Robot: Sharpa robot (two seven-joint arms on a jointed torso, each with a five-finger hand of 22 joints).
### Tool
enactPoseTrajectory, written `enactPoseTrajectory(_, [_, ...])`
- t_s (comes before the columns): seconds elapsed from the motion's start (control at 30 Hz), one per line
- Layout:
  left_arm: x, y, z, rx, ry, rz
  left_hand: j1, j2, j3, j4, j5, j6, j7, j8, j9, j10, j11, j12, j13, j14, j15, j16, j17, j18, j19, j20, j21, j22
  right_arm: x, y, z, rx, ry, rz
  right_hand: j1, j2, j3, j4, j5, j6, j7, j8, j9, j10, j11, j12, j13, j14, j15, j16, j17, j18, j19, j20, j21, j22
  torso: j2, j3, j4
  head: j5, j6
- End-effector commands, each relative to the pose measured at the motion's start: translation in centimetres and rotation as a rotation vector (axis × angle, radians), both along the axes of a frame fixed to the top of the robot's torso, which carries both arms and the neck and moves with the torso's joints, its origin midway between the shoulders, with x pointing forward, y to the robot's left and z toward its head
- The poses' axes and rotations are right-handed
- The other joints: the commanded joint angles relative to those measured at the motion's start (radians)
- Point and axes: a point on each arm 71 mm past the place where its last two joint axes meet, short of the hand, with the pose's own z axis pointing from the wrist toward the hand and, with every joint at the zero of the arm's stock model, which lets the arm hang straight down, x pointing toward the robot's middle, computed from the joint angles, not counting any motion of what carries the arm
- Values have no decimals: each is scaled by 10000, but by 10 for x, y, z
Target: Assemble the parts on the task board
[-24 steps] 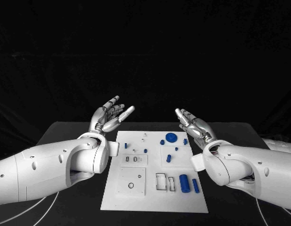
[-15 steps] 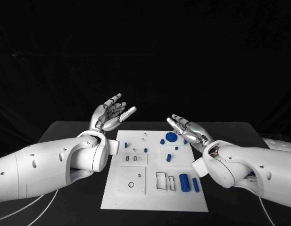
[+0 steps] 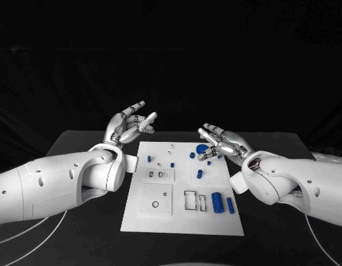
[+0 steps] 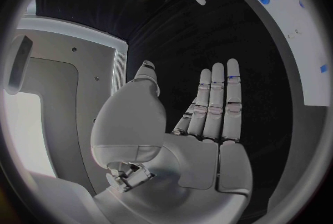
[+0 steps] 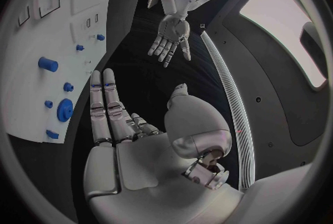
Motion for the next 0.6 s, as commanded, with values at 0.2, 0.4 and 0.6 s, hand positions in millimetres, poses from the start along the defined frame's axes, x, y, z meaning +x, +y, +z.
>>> enactPoseTrajectory(0.2, [5,1,-4,880,153,-601,-101,198,127,-18,-105,695,-39,100,57,1756,-492,-201,-51,2045,-562,-97,484,52,1071,-528,800,348,8,-3,8,-202,-116,450,313,184,-204,-20,47,65,1161,21,7,957,-531,551,91,4781,-848,5994,4394,63,4054,-1073,3064,1506,327,25,71,36,52])
enactPoseTrajectory(0.4, [9,0,-5,1995,116,-828,-191,207,122,-8,-124,1521,-151,208,135,2386,-687,-590,-26,3263,-883,630,1642,12,1765,-895,1834,970,17,-4,18,-573,-295,756,795,279,-298,-3,103,631,1383,412,102,3071,-352,1543,145,5888,-467,11831,12906,-660,5640,-892,8148,7199,549,27,114,65,93])
enactPoseTrajectory(0.6, [12,-2,-5,2394,94,-954,-144,317,167,-21,-173,1811,-29,153,126,2173,-518,-1313,-46,2438,-685,316,2683,-61,970,-795,2139,1365,27,-3,32,-1620,-833,1259,1995,371,49,-228,548,3264,1341,1931,506,4416,-405,1555,133,6099,-462,12192,14074,-999,6220,-560,10291,10294,744,26,161,83,128])
